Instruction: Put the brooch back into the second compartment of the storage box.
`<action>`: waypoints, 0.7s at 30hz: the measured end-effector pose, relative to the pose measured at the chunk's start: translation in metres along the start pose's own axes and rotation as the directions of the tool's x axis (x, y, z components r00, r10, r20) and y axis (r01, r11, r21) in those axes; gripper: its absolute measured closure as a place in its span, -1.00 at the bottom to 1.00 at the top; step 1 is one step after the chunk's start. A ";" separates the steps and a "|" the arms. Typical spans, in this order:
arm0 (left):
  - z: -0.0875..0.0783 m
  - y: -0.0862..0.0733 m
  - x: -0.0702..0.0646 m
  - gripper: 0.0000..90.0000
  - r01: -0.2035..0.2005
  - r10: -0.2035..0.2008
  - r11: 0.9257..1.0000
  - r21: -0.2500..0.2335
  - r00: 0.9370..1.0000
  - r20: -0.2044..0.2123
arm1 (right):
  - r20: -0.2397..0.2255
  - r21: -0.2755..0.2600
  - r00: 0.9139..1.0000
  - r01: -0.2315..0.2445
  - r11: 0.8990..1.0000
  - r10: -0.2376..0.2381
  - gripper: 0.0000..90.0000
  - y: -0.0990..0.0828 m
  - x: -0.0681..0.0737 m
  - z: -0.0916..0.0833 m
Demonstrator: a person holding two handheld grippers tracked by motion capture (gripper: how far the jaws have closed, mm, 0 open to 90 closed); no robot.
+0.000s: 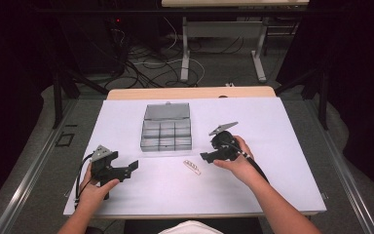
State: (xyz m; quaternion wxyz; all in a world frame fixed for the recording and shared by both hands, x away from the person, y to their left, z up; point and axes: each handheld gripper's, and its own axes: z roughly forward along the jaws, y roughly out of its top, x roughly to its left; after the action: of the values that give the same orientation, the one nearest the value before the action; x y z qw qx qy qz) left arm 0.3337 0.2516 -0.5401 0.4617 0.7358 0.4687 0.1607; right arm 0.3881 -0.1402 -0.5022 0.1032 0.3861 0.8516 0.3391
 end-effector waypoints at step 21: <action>0.001 0.000 -0.001 -0.95 -0.002 0.002 1.000 0.010 1.000 0.009 | -0.058 0.103 0.998 0.029 0.994 -0.023 0.00 0.013 0.017 0.023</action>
State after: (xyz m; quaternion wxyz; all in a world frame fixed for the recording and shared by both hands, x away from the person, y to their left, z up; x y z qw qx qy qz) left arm 0.3341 0.2502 -0.5405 0.4601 0.7391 0.4668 0.1555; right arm 0.3945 -0.1106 -0.5097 0.0630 0.3699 0.8758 0.3037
